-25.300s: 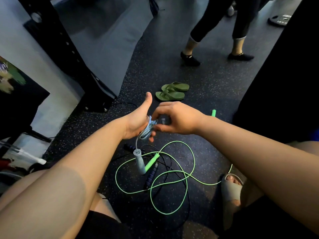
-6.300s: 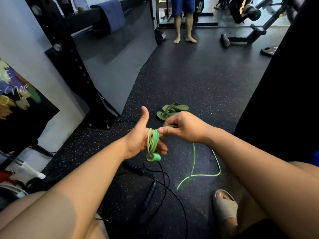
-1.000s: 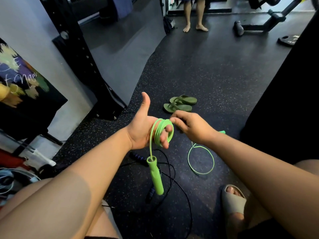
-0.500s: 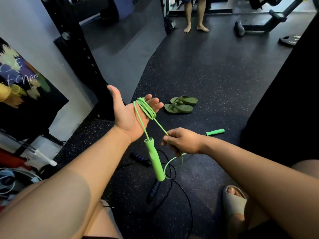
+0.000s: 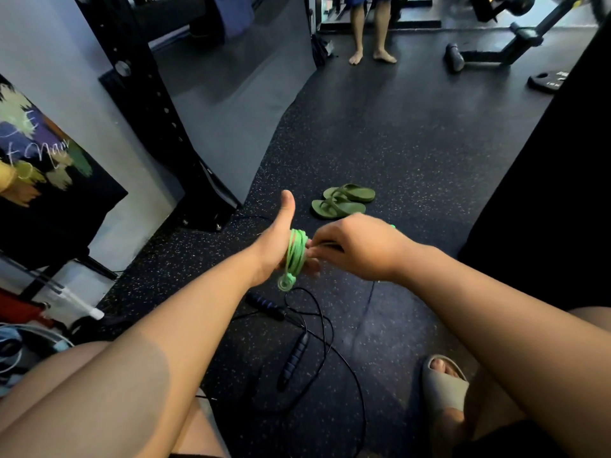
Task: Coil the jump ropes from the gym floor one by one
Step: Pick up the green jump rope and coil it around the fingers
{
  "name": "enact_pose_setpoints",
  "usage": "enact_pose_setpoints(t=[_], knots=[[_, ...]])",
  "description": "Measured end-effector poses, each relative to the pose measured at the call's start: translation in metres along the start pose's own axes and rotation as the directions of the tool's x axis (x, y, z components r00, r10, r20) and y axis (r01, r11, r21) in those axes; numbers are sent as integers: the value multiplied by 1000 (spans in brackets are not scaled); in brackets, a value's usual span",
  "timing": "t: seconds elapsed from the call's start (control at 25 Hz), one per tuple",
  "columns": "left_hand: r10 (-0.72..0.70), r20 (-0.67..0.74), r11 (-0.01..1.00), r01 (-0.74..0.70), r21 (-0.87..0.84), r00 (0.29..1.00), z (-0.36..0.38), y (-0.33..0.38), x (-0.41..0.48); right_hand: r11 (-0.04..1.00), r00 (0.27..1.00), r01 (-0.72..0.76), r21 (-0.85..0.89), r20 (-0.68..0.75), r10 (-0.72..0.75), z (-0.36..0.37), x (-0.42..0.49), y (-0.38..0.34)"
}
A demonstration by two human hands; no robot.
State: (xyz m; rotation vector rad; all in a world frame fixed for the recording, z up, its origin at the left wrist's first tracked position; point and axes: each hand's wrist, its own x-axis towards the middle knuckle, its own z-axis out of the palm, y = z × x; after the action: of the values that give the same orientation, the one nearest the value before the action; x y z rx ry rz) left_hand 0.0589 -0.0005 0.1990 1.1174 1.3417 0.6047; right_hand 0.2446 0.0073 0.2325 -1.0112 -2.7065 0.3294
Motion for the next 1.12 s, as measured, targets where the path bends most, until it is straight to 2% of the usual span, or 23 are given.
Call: enact_pose_setpoints(t=[0.12,0.32,0.48,0.6,0.76,0.84,0.96,1.04,1.12], knots=[[-21,165,1000,20,7,986,5,7,-8,991,995,-1,134,-100,14,-3,-1,21],[69,390,966,36,-256,918,0,15,-11,899,970,23,438,-226,86,14,4,39],[173,465,901,51,-430,868,-1,18,-16,800,957,-29,600,-214,195,27,6,40],[220,404,877,1,-480,888,-2,17,-17,708,957,-91,700,-136,258,44,10,39],[272,263,788,-57,-613,926,-3,20,-20,684,944,-255,684,22,330,60,9,37],[303,194,719,-90,-689,933,-5,22,-20,704,935,-327,630,107,338,67,7,36],[321,75,667,-169,-725,944,-8,21,-16,793,913,-403,458,255,317,70,5,33],[298,-11,657,-213,-723,955,-8,19,-14,862,890,-398,314,362,279,64,5,27],[271,-71,664,-240,-708,960,-6,18,-12,895,873,-375,242,416,254,55,6,18]])
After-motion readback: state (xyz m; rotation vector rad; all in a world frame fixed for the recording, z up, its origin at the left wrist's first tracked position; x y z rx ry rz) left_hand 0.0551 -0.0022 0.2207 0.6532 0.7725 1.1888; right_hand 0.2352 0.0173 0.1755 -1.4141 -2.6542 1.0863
